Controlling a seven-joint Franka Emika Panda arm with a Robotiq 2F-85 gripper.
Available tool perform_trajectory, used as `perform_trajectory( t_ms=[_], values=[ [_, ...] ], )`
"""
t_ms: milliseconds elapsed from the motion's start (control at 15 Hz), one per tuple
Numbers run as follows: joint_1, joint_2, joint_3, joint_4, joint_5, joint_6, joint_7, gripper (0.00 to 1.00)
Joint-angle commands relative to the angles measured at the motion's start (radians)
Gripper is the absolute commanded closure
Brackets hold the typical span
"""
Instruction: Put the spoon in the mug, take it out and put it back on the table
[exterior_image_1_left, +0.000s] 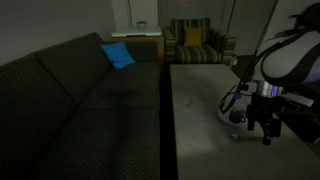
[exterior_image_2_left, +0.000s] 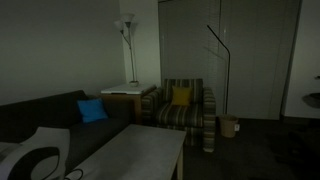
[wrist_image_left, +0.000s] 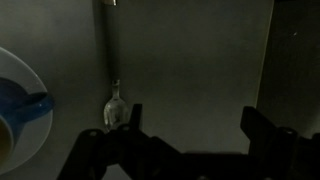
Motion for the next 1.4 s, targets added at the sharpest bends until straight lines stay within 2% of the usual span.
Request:
perform_trajectory(
  t_ms=[0,200,467,533,867,1333],
  values=[
    [0.021,0.108,-0.031,0.168,0.015,-0.114,-0.034,0.0],
    [0.031,0.16,-0.061,0.252,0.007,-0.166,-0.031,0.0],
    [0.067,0.229,-0.134,0.36,-0.012,-0.147,0.023,0.0],
    [0.072,0.18,-0.149,0.293,-0.015,-0.13,0.024,0.0],
    [0.062,0.19,-0.141,0.304,0.0,-0.131,0.025,0.0],
    [0.022,0.19,-0.119,0.273,0.029,-0.036,0.013,0.0]
  ],
)
